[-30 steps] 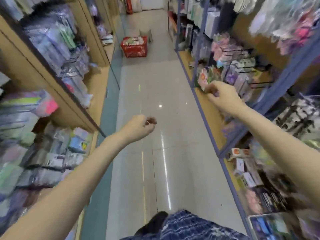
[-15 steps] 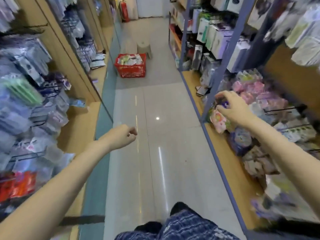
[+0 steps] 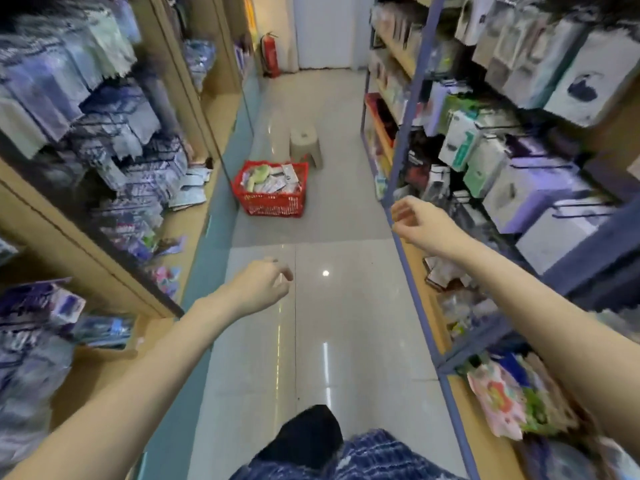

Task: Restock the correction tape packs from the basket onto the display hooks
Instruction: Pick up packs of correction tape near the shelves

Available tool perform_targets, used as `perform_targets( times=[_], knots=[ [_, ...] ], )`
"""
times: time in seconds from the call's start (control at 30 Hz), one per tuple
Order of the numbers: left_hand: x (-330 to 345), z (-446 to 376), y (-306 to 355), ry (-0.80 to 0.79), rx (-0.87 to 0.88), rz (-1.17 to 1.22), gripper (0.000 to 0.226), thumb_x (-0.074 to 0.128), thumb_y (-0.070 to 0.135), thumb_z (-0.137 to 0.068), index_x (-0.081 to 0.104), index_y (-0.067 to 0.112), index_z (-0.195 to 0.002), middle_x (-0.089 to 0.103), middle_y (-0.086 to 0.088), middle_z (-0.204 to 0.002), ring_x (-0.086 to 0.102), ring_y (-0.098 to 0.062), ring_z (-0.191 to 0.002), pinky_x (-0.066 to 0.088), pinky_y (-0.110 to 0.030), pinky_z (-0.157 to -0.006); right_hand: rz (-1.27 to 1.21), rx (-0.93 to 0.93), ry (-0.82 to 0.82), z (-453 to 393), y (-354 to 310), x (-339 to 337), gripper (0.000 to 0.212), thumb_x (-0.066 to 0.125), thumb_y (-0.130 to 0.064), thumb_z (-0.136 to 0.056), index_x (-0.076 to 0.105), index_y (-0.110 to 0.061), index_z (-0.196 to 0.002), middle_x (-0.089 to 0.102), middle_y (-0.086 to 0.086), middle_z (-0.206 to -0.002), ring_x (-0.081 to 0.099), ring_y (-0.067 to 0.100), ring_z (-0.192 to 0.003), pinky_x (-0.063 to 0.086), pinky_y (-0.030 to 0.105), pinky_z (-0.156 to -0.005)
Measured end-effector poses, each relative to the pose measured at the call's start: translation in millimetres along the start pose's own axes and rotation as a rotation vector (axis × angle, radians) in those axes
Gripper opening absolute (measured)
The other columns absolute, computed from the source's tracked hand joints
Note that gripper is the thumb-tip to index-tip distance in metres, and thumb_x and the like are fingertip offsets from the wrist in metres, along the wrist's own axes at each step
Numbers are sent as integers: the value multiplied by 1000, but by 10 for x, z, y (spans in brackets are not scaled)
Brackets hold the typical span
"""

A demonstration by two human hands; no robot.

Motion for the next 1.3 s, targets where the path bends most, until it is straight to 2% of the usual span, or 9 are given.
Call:
perform_targets(
  times=[0.13,0.23,0.43,0.6,0.77,0.87,0.97,1.07,1.3],
  knots=[
    [-250,-1328,-373,-123,-17,-1,27,46,19,-93,59,12,-117,60,-5,-119,56,-21,-109,40,-26,-86,73,-71,-50,-1373,103,-36,34,57,-15,-89,52,-9,-123,56,9,-121,55,22,-104,41,28,-86],
    [-474,-2485,-651,-93,0,-7,26,47,20,-92,60,14,-114,60,-5,-118,56,-23,-108,44,-31,-90,138,-107,-68,-2492,317,-108,35,57,-16,-90,51,-11,-125,53,9,-126,52,22,-110,39,25,-86],
    [-1321,-4479,-946,-129,83,4,27,49,19,-91,62,11,-114,64,-7,-115,58,-22,-105,43,-27,-85,211,-75,-17,-4563,331,-666,35,54,-16,-92,49,-8,-126,51,10,-125,47,15,-103,29,19,-79],
    [-1902,-6126,-1203,-101,116,8,26,49,13,-91,62,6,-112,64,-9,-114,58,-23,-105,39,-24,-80,156,-43,-20,-6239,533,-771,33,54,-16,-92,50,-8,-124,51,10,-126,48,18,-107,32,21,-80],
    [-2278,-7677,-1568,-110,41,-36,25,49,14,-90,63,9,-111,65,-8,-115,58,-24,-108,42,-27,-83,206,-113,-37,-8024,716,-905,33,55,-16,-90,53,-7,-122,55,12,-120,52,25,-112,37,26,-88],
    [-2648,-8565,-1840,-65,-18,0,25,50,17,-91,62,11,-112,64,-8,-117,57,-25,-109,42,-28,-85,188,-114,-62,-9137,652,-1114,35,55,-10,-88,53,-4,-123,54,12,-116,51,24,-109,42,35,-95],
    [-2975,-9278,-2109,-27,-68,94,24,52,15,-91,63,10,-112,66,-7,-114,59,-21,-106,39,-23,-81,223,-178,-120,-10116,561,-1163,36,56,-12,-89,53,-6,-124,55,12,-122,51,24,-113,36,28,-94],
    [-3229,-10058,-2419,-42,-144,116,26,52,16,-92,61,7,-115,64,-11,-116,58,-23,-110,39,-25,-85,258,-242,-178,-11151,518,-1093,37,55,-15,-90,51,-7,-126,53,12,-128,49,25,-118,35,30,-97],
    [-3816,-11749,-3148,-43,-267,132,26,48,19,-94,60,9,-114,63,-10,-117,56,-25,-110,41,-28,-87,285,-381,-227,-13364,281,-928,30,52,-14,-92,54,-7,-121,49,14,-125,45,28,-119,31,26,-92]
  ],
)
Point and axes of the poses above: each hand's wrist, its own z-axis away from the middle knuckle, its own x-axis out of the palm, y = z × x, the point moved 2 cm from there along -z, towards the middle knuckle
